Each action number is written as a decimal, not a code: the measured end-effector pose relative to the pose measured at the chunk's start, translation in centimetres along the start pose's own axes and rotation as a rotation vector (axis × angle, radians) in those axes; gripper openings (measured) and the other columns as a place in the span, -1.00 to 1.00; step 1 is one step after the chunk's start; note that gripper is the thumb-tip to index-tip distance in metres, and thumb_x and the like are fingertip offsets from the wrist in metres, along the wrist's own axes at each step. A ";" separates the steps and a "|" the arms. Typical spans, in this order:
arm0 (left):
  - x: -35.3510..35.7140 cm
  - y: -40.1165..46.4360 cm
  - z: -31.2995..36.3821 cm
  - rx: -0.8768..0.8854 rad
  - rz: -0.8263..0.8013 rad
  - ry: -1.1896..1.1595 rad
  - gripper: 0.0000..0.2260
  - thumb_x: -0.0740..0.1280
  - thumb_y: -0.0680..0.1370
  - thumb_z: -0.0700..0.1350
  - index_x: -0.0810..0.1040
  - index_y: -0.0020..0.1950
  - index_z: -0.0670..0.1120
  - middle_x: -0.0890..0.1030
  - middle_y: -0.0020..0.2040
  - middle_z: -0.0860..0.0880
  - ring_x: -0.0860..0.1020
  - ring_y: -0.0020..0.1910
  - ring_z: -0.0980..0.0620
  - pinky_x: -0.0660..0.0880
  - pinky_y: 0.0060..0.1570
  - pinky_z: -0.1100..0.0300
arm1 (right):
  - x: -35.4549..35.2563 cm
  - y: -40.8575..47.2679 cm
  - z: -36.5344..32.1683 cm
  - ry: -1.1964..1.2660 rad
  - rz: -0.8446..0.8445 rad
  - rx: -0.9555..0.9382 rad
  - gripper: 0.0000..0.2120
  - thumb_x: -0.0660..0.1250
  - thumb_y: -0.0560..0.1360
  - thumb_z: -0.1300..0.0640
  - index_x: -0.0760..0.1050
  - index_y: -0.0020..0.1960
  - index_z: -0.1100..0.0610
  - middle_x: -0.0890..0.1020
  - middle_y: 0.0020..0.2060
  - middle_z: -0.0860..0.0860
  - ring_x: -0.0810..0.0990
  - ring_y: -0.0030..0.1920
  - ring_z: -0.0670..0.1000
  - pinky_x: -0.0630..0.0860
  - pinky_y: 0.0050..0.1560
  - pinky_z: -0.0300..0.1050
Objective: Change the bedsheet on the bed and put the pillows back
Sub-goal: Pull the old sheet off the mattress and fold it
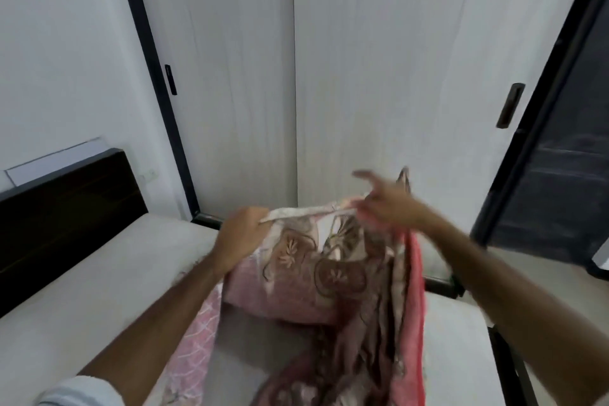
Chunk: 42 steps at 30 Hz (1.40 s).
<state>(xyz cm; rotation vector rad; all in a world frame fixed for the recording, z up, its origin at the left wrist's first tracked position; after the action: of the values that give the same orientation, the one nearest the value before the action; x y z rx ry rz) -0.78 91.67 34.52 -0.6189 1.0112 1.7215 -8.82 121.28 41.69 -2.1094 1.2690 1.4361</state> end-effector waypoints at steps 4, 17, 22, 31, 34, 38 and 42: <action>-0.6 -0.6 7.0 0.265 -0.089 0.082 -0.63 0.26 0.51 0.14 0.64 -0.15 -0.15 0.65 -0.26 -0.19 0.61 -0.23 -0.22 0.37 -0.28 0.01 | 7.7 -1.2 -4.8 0.171 -0.203 -0.195 -0.72 0.32 0.49 0.16 0.50 0.20 0.07 0.51 -0.32 -0.25 0.51 -0.31 -0.34 0.39 -0.19 -0.24; 8.6 -8.8 -5.0 -0.198 -0.193 -0.034 -0.83 0.44 0.51 -0.12 0.60 -0.02 0.16 0.61 -0.23 0.20 0.55 -0.28 0.26 0.59 -0.18 0.11 | 0.7 -1.3 -3.9 0.697 0.130 -0.112 -0.83 0.28 0.54 0.43 0.51 -0.15 0.21 0.59 -0.31 0.02 0.58 -0.29 -0.08 0.50 -0.28 -0.25; 9.8 -11.8 -10.4 -0.385 -0.085 -0.096 -0.88 0.51 0.47 -0.19 0.61 -0.12 -0.01 0.68 -0.20 0.03 0.64 -0.23 0.00 0.55 -0.24 0.09 | -4.8 -0.9 -2.6 0.944 0.428 -0.092 -0.91 0.32 0.44 0.32 0.50 -0.18 0.17 0.61 -0.27 0.08 0.60 -0.28 -0.04 0.57 -0.23 -0.20; 5.3 -12.2 -11.6 -0.383 0.016 -0.438 -0.70 0.31 0.67 -0.15 0.60 -0.23 0.12 0.53 -0.35 0.18 0.46 -0.29 0.22 0.37 -0.23 0.26 | -1.5 2.2 8.2 0.094 0.284 0.370 -0.67 0.30 0.57 0.14 0.42 0.30 0.21 0.65 0.02 0.25 0.63 0.04 0.29 0.51 0.01 0.07; 3.5 -11.6 -7.8 -0.311 -0.031 -0.547 -0.78 0.30 0.67 -0.19 0.60 -0.12 0.04 0.59 -0.33 0.18 0.50 -0.30 0.27 0.42 -0.20 0.28 | 4.4 0.0 7.8 -0.155 -0.208 0.227 -0.32 0.37 0.53 0.09 0.16 0.57 0.07 0.59 0.26 0.19 0.60 0.18 0.21 0.46 0.23 -0.02; 2.5 -10.5 -2.8 -0.115 -0.136 -0.435 -0.77 0.33 0.67 -0.14 0.51 -0.17 0.07 0.52 -0.36 0.22 0.44 -0.33 0.25 0.36 -0.28 0.28 | 12.7 -3.8 1.4 0.073 -0.470 -0.112 -0.29 0.37 0.57 0.13 0.08 0.60 -0.08 0.66 -0.32 -0.01 0.60 -0.32 -0.07 0.50 -0.22 -0.31; 2.6 -9.7 1.2 0.080 -0.312 -0.294 -0.85 0.39 0.63 -0.05 0.65 0.16 -0.06 0.68 -0.06 0.16 0.62 -0.09 0.21 0.53 -0.06 0.22 | 16.0 -4.0 -2.5 0.240 -0.362 -0.238 -0.43 0.33 0.54 0.23 0.32 0.51 -0.05 0.56 -0.41 -0.12 0.50 -0.43 -0.14 0.44 -0.32 -0.30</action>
<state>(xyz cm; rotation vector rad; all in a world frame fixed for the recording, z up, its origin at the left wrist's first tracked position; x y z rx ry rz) 7.37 95.39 29.80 -0.4300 0.7298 1.4382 -2.31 113.98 28.20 -2.5701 0.7555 1.2543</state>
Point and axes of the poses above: each hand's wrist, its own y-axis towards the middle knuckle, its own x-axis out of the palm, z = x × y, the point moved 1 cm from there along y, towards the middle knuckle
